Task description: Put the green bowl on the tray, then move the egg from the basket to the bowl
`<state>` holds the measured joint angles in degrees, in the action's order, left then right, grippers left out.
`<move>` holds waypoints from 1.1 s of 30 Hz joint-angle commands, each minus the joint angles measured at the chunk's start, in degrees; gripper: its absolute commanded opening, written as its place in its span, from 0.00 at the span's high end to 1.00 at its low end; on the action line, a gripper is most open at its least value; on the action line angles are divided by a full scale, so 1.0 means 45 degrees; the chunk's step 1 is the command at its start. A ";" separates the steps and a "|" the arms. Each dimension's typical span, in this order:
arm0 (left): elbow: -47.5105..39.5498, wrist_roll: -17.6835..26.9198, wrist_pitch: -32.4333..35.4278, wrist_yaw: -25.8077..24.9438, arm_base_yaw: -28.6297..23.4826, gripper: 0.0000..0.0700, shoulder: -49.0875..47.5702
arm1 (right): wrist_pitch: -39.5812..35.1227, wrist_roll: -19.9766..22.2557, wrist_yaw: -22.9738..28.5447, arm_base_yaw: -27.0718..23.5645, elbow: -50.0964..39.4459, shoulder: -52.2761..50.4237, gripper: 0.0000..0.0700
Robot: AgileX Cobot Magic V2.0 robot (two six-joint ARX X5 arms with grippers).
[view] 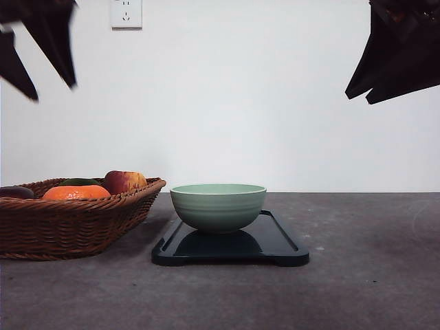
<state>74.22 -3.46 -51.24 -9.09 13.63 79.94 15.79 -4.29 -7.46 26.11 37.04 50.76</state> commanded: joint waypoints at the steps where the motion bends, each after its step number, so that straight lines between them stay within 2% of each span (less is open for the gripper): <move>1: 0.0311 -0.0051 0.0365 0.0083 0.0005 0.38 0.0623 | -0.0124 0.0100 -0.0002 0.0078 0.0087 0.0049 0.70; 3: 0.0311 -0.0065 0.0889 0.0260 0.0001 0.38 0.1253 | -0.0121 0.0097 -0.0001 0.0078 0.0087 0.0049 0.70; 8: 0.0311 -0.0056 0.2163 0.1520 0.0000 0.38 0.2449 | -0.0121 0.0085 -0.0005 0.0078 0.0087 0.0049 0.70; 14: 0.0311 -0.0005 0.3138 0.2149 -0.0009 0.38 0.3400 | -0.0121 0.0063 0.0000 0.0078 0.0087 0.0049 0.70; 33: 0.0311 -0.0010 0.3898 0.2403 -0.0039 0.38 0.5745 | -0.0117 0.0058 -0.0001 0.0078 0.0087 0.0049 0.70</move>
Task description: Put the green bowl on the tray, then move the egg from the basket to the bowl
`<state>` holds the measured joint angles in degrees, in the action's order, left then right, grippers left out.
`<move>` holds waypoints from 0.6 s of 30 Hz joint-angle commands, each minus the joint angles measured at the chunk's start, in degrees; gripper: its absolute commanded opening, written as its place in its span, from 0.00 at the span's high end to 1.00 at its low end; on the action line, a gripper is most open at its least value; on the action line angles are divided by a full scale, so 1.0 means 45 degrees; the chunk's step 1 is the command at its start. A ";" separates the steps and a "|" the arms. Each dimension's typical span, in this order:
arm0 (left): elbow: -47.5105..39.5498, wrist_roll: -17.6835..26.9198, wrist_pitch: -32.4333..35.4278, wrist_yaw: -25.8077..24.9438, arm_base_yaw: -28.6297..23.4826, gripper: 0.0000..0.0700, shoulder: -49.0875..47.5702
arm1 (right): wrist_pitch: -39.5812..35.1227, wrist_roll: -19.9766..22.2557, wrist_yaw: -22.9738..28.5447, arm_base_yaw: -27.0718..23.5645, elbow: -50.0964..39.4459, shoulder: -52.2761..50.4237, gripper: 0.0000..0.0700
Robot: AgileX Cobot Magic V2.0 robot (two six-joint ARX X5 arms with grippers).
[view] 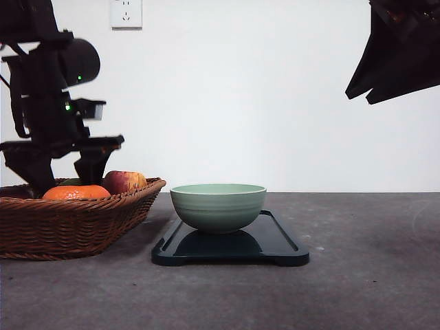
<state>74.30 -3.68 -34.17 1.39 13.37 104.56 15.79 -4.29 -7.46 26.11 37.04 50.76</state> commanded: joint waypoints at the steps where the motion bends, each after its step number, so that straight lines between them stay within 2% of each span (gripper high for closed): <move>1: 0.0291 0.0039 0.0107 0.0078 0.0019 0.38 0.0355 | -0.0117 0.0058 0.0000 0.0078 0.0087 0.0049 0.70; 11: 0.0291 0.0034 0.0188 0.0078 0.0019 0.41 0.0663 | -0.0117 0.0058 0.0000 0.0078 0.0087 0.0049 0.70; 15: 0.0291 0.0034 0.0165 0.0078 0.0019 0.62 0.0663 | -0.0117 0.0058 0.0000 0.0078 0.0087 0.0049 0.70; 18: 0.0291 0.0034 0.0149 0.0078 0.0019 0.64 0.0663 | -0.0117 0.0058 0.0000 0.0078 0.0087 0.0049 0.70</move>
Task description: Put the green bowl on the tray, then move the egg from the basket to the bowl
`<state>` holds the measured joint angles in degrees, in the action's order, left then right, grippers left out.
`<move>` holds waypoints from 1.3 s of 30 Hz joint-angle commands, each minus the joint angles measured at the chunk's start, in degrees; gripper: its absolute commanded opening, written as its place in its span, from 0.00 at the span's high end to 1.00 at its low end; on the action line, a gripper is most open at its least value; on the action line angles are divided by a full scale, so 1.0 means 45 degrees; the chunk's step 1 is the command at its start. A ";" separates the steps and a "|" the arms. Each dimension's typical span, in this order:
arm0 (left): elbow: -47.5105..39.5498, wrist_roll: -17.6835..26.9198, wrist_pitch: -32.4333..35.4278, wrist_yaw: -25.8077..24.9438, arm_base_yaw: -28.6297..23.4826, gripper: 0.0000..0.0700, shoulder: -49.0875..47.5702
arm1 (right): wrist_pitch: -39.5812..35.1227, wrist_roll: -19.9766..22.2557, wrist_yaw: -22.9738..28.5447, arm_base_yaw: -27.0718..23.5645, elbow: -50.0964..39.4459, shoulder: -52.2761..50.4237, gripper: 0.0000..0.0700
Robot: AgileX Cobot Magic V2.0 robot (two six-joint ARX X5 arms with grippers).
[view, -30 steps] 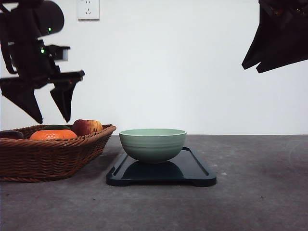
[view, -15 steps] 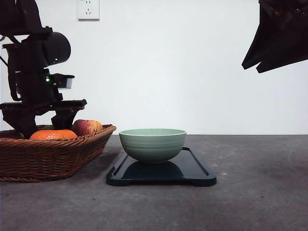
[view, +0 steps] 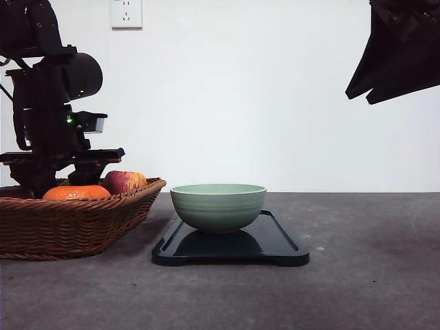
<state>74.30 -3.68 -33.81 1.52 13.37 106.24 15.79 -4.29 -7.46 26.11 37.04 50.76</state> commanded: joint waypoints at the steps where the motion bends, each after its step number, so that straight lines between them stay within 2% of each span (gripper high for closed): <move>1: 0.0291 0.0034 0.0055 0.0049 0.0019 0.64 0.0287 | -0.0117 0.0058 0.0000 0.0078 0.0087 0.0049 0.70; 13: 0.0645 0.0053 -0.0640 0.0049 0.0019 0.68 -0.0226 | -0.0117 0.0058 0.0000 0.0078 0.0087 0.0049 0.70; 23: 0.1272 0.0034 -0.0957 -0.0091 0.0128 0.68 -0.2349 | -0.0117 0.0059 0.0000 0.0078 0.0087 0.0049 0.70; 31: 0.1333 -0.0293 0.0181 -0.0148 0.1284 0.68 -0.3939 | -0.0117 0.0063 -0.0002 0.0078 0.0087 0.0049 0.70; 39: 0.1331 -0.0445 0.1396 -0.0199 0.2929 0.68 -0.3753 | -0.0107 0.0063 -0.0005 0.0078 0.0087 0.0049 0.70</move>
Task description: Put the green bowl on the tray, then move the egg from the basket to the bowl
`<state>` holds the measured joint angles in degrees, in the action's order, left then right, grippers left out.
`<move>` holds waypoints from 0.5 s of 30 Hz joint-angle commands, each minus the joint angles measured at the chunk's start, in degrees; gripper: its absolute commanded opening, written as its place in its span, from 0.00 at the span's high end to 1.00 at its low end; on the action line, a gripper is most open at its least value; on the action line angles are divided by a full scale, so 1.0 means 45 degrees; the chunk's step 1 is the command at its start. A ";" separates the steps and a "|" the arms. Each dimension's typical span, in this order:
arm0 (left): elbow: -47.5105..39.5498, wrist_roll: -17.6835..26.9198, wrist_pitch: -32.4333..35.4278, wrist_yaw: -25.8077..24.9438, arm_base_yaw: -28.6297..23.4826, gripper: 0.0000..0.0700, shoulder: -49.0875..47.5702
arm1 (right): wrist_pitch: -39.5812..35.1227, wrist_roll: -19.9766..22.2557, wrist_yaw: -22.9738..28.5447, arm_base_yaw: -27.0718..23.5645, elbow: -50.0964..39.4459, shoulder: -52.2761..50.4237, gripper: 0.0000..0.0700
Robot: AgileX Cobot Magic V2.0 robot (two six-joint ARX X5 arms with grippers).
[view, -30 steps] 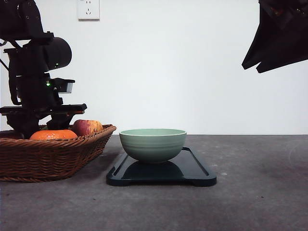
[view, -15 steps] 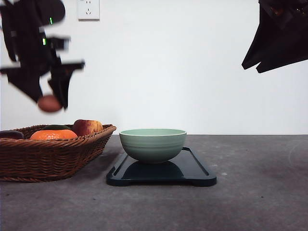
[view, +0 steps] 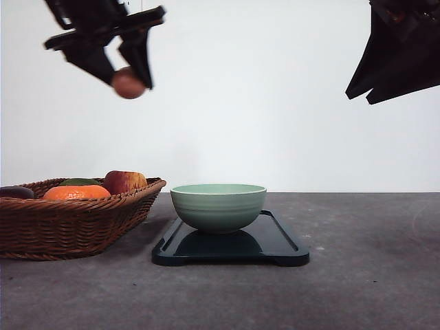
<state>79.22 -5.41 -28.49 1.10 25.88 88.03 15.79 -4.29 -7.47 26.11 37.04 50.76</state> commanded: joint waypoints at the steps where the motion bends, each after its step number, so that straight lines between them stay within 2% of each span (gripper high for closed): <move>1: 0.0238 -0.0057 0.0369 -0.0107 0.0328 0.68 0.0377 | -0.0107 0.0063 -0.0003 0.0078 0.0087 0.0049 0.70; 7: 0.0238 -0.0041 0.1096 -0.0105 0.1156 0.68 0.1110 | -0.0058 0.0063 -0.0003 0.0078 0.0087 0.0049 0.70; 15: 0.0238 -0.0049 0.1990 -0.0105 0.1689 0.68 0.2601 | -0.0025 0.0073 -0.0003 0.0078 0.0087 0.0049 0.70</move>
<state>79.22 -5.41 -20.33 0.86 32.93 98.52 16.02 -4.29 -7.46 26.11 37.04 50.76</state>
